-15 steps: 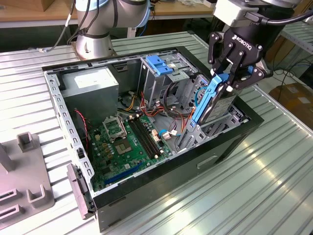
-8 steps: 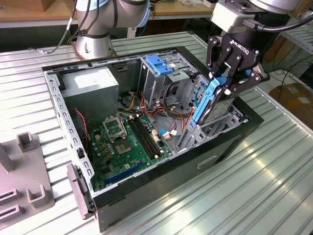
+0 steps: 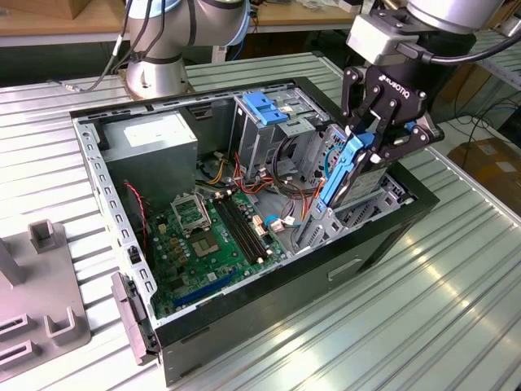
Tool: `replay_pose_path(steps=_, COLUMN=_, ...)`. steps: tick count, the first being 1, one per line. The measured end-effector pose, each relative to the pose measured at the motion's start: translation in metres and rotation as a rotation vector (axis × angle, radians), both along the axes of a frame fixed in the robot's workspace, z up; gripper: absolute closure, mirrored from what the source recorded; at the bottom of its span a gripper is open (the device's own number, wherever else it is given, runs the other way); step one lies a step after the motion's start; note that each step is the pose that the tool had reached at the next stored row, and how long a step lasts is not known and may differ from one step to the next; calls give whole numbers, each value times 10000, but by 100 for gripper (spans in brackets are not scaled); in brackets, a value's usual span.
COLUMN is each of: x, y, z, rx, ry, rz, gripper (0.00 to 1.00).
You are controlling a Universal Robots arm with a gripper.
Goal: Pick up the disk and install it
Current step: 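Insert the disk into the insertion slot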
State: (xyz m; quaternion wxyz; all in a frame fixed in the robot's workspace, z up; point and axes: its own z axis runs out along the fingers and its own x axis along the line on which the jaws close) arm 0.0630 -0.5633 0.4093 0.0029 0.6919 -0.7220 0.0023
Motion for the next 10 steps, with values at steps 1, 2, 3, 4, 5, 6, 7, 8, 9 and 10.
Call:
replay_pose_path(steps=1, x=0, y=0, z=-7, rx=-1, ry=0, rz=0, gripper=63)
replay_pose_path(steps=2, x=0, y=0, z=-13, rx=0, ry=0, rz=0, gripper=63)
replay_pose_path(steps=3, x=0, y=0, z=-24, rx=-1, ry=0, rz=0, gripper=63)
replay_pose_path(steps=4, x=0, y=-1, z=-34, rx=-1, ry=0, rz=0, gripper=63)
replay_pose_path(steps=5, x=0, y=-1, z=-40, rx=-1, ry=0, rz=0, gripper=63)
replay_pose_path(steps=6, x=0, y=-1, z=-49, rx=-1, ry=0, rz=0, gripper=63)
replay_pose_path(steps=7, x=0, y=-1, z=-55, rx=-1, ry=0, rz=0, gripper=63)
replay_pose_path(steps=8, x=0, y=-1, z=-64, rx=-1, ry=0, rz=0, gripper=63)
replay_pose_path(steps=9, x=0, y=-1, z=-72, rx=-2, ry=0, rz=0, gripper=63)
replay_pose_path(steps=10, x=0, y=-1, z=-82, rx=-2, ry=0, rz=1, gripper=63)
